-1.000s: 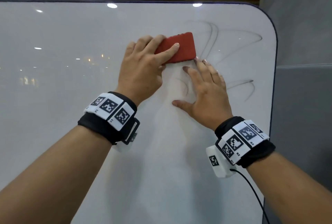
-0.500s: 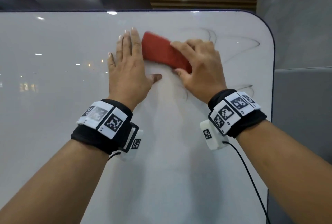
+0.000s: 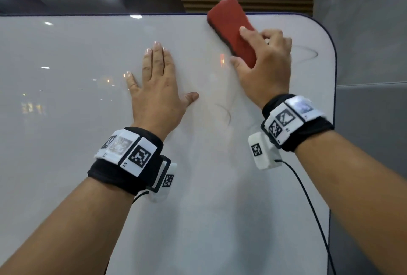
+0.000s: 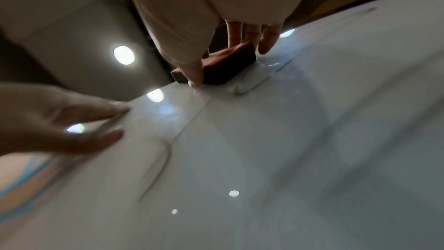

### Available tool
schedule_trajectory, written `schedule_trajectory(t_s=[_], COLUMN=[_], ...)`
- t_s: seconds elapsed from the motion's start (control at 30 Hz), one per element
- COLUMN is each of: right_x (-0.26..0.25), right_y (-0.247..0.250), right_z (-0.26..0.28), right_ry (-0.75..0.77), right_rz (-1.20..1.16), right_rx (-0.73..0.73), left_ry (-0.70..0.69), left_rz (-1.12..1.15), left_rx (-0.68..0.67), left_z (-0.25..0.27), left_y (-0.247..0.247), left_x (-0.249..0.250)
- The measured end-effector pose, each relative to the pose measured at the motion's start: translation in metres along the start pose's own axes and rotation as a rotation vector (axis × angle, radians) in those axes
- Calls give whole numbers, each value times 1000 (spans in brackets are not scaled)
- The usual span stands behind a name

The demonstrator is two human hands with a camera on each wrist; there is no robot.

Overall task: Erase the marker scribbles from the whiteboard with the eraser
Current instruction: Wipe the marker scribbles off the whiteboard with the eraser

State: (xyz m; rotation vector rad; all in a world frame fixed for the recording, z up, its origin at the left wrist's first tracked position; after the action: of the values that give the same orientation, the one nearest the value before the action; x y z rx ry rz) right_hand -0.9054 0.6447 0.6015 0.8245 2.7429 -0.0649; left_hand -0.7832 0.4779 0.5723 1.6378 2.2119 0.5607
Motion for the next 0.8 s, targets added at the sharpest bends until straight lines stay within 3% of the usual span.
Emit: schedule_trajectory(t_s=[0.17, 0.23, 0.33, 0.37, 0.53, 0.7, 0.8], right_x=[-3, 6, 13, 10, 5, 14, -1], right_y=[-6, -5, -3, -5, -7, -3, -7], right_z=[38, 25, 8, 10, 29, 13, 31], right_ry=[285, 210, -94, -126, 128, -147, -28], right_rz=[57, 69, -55, -66, 43, -41, -45], right_rx=[-130, -66, 49, 56, -31, 39, -22], left_ry=[-15, -10, -4, -5, -2, -13, -16], left_rz=[-4, -1, -3, -4, -7, -8, -11], left_rx=[17, 7, -2, 0, 5, 8, 18], left_z=[1, 1, 1, 1, 1, 2, 3], left_y=[-1, -2, -3, -4, -6, -8, -11], left_x=[-1, -1, -1, -2, -2, -2, -3])
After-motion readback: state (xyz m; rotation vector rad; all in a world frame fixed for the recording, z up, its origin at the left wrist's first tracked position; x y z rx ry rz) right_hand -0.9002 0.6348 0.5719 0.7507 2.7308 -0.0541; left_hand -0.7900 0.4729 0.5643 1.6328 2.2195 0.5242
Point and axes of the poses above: each hand's wrist, its own z-axis away from the middle knuckle, its own y-axis out of the back of the hand, x = y × z, the point moved 1 cm from there along -z, towards the middle knuckle, and after that the axes turned 9 degrees about -y, right-handed, at the moved point
